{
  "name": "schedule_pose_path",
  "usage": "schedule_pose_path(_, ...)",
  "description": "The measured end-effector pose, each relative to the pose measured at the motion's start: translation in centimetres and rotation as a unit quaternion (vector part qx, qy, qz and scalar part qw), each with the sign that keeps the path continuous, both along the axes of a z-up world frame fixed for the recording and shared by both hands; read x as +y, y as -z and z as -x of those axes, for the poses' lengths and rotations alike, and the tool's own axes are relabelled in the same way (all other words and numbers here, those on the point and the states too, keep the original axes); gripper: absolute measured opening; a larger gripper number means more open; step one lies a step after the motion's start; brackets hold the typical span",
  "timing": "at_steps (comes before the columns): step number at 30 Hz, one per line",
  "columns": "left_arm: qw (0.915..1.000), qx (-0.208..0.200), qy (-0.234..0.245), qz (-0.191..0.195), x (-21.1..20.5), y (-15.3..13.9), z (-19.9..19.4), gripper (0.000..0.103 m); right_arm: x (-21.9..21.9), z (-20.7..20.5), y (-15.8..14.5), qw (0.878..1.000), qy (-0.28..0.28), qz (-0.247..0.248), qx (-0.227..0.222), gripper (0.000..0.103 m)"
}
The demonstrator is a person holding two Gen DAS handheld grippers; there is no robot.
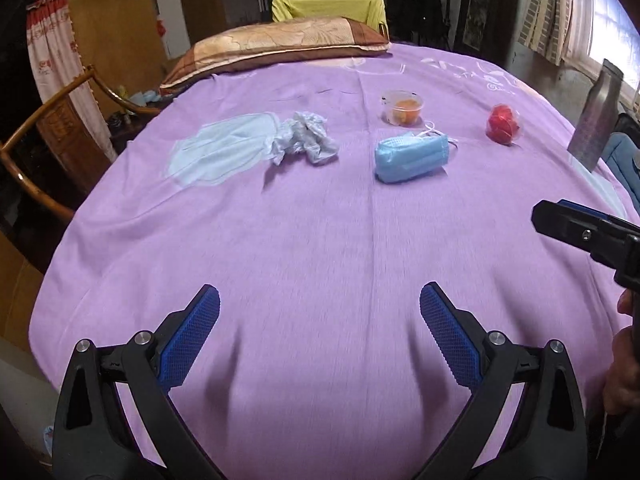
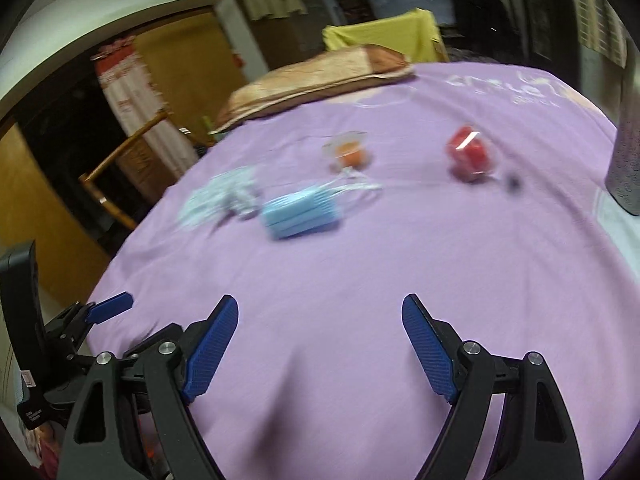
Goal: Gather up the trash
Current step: 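Move left tool to the white tissue bundle while right tool approaches the red-filled cup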
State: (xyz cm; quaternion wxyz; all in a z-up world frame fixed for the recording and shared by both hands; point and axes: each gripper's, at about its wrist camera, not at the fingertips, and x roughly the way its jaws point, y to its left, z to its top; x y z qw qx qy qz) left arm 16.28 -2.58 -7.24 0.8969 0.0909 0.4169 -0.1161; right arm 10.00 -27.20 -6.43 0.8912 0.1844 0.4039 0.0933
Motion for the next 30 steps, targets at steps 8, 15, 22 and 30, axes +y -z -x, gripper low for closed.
schedule_pose_path(8,0.9993,0.005,-0.037,-0.001,0.3,-0.6,-7.4,0.096,-3.7,-3.7,1.3,0.998,0.051,0.018,0.021,0.089)
schedule_pose_path(15,0.9980,0.007,-0.056,0.030,1.1,-1.5,-12.9,0.097,-4.4,-4.4,3.1,0.998,0.037,-0.018,0.055,0.089)
schedule_pose_path(22,0.9989,0.013,-0.029,0.035,-0.6,0.4,-15.5,0.097,-4.1,-4.5,3.2,0.997,0.032,-0.020,0.064,0.089)
schedule_pose_path(30,0.9979,0.052,-0.036,-0.014,-1.3,3.2,-16.7,0.098,-3.9,-4.6,3.3,0.997,0.030,-0.018,0.074,0.090)
